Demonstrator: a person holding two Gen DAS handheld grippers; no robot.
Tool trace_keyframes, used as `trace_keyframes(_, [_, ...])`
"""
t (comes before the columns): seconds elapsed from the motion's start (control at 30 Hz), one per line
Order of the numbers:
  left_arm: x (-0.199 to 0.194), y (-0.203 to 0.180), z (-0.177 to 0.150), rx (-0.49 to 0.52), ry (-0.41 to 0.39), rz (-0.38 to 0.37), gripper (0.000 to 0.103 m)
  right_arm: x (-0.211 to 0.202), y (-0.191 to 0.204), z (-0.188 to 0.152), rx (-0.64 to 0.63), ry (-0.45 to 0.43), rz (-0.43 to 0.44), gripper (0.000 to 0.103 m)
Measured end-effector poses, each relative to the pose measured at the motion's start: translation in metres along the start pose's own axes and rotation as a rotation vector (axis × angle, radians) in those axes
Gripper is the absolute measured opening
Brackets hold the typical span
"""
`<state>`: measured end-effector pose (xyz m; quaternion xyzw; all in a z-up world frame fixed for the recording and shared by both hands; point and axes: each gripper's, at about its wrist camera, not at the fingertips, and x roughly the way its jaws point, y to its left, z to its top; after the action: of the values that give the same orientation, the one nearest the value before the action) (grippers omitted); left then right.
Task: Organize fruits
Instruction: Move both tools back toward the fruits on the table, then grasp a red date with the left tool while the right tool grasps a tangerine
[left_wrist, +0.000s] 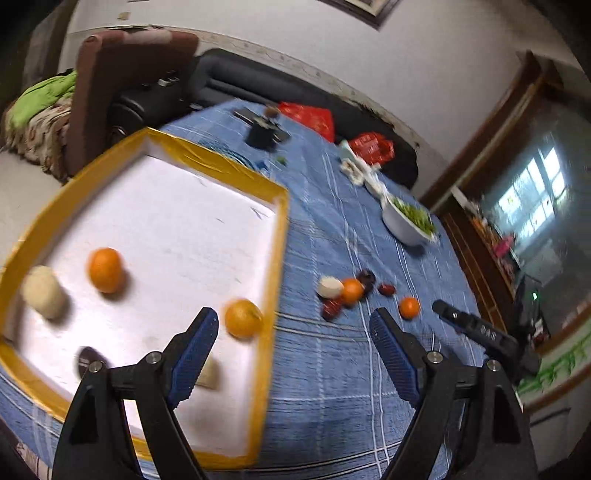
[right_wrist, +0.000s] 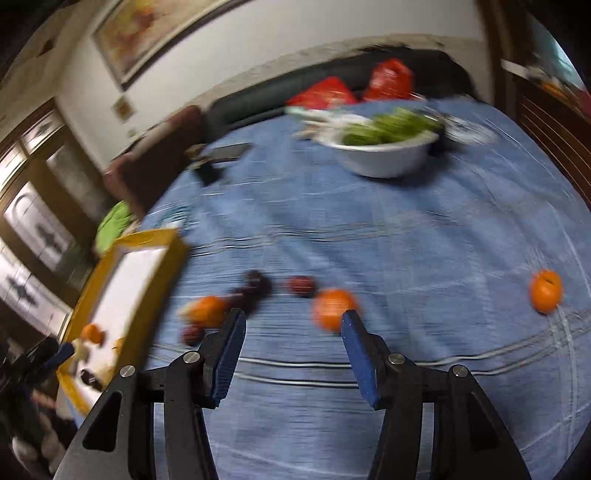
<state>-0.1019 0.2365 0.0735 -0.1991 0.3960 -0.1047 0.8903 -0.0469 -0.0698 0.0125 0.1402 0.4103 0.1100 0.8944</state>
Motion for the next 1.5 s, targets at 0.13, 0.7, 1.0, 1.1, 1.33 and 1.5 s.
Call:
trace_keyframes(0.13, [0.017,-0.021,-0.008,0.04,0.044,0.017,0.083,0.014,-0.016,0.001,0.008,0.021,-0.027,0.058])
trace_keyframes(0.7, [0.088,-0.067,-0.022,0.215,0.138,0.098,0.052,0.058,-0.012,0.006,-0.059,0.035,-0.089,0.06])
trace_keyframes(1.0, [0.137,-0.066,-0.011,0.23,0.169,0.166,0.048,0.062,-0.014,0.007,-0.092,0.016,-0.152,0.037])
trace_keyframes(1.1, [0.142,-0.069,-0.01,0.251,0.152,0.181,0.047,0.061,-0.015,0.007,-0.088,0.015,-0.141,0.037])
trace_keyframes(1.33, [0.143,-0.08,-0.018,0.33,0.115,0.207,0.026,0.058,-0.014,0.005,-0.082,0.015,-0.119,0.037])
trace_keyframes(1.5, [0.125,-0.074,-0.018,0.285,0.09,0.181,0.026,0.053,-0.009,0.002,-0.092,0.005,-0.096,0.037])
